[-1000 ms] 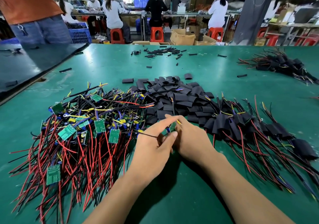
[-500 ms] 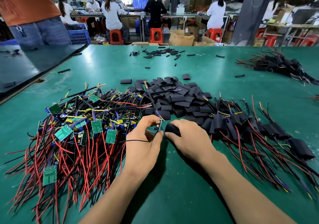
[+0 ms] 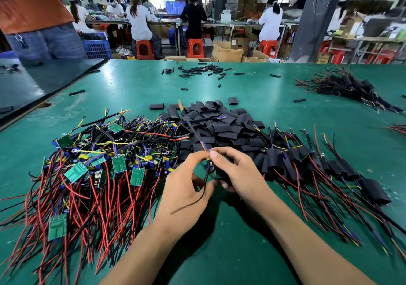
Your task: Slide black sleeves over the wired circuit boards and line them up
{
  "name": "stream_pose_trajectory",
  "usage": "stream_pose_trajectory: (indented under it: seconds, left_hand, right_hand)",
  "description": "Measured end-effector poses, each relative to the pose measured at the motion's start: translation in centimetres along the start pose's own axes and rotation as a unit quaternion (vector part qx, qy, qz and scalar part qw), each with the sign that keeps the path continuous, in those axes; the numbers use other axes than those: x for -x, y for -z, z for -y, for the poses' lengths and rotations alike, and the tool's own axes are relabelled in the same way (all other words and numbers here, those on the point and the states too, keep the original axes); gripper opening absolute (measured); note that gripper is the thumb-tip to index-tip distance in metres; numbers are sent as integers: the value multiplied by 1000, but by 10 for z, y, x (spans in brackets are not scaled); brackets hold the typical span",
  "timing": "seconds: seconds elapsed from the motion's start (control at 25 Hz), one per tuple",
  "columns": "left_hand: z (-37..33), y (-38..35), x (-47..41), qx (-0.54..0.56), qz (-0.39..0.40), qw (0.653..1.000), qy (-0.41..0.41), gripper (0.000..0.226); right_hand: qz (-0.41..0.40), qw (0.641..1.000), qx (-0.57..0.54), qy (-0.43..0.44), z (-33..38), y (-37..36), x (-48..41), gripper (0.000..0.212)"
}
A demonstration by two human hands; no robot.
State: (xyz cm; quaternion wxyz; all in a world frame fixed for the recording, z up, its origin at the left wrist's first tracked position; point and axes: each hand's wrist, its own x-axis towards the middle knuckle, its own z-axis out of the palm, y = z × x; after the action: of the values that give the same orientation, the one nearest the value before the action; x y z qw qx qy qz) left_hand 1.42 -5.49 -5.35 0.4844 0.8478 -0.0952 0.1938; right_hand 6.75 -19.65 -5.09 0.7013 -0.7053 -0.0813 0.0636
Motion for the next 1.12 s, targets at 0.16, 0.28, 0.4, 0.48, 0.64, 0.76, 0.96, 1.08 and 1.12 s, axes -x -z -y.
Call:
stream_pose_trajectory:
  seconds: [0.16,0.28,0.4,0.48,0.64,0.76,0.96,1.08,1.12]
  left_hand:
    - [-6,3,-5,181,84,976,86,73]
    - [-5,8,-9,372,80,914,139,35]
    - [-4,10,-10,398,77,899,165,27]
    - [-4,6,-11,391,38,902,180,37]
    - [-3,8,-11,385,55,902,187,50]
    - [0,8,-14,376,6,908,183,35]
    - [0,8,-13,353,-70,917,169,13]
    - [1,9,-14,318,-126,926,161,15]
    - [1,8,-14,310,-144,927,157,14]
  right_hand:
    - [-30,995,-94,-16,5,4,-3,21]
    - [-7,989,-143,-39,8,7,-6,21]
    - [57,983,-167,-60,10,12,-6,22]
    - [124,977,-156,-76,10,12,-3,22]
    - [209,964,-137,-92,10,6,3,22]
    - [192,962,-160,-113,11,6,4,23]
    - [176,967,-159,-99,1,-2,6,27]
    - [176,964,-172,-98,1,0,6,27]
    - [182,962,-178,-99,1,1,6,29]
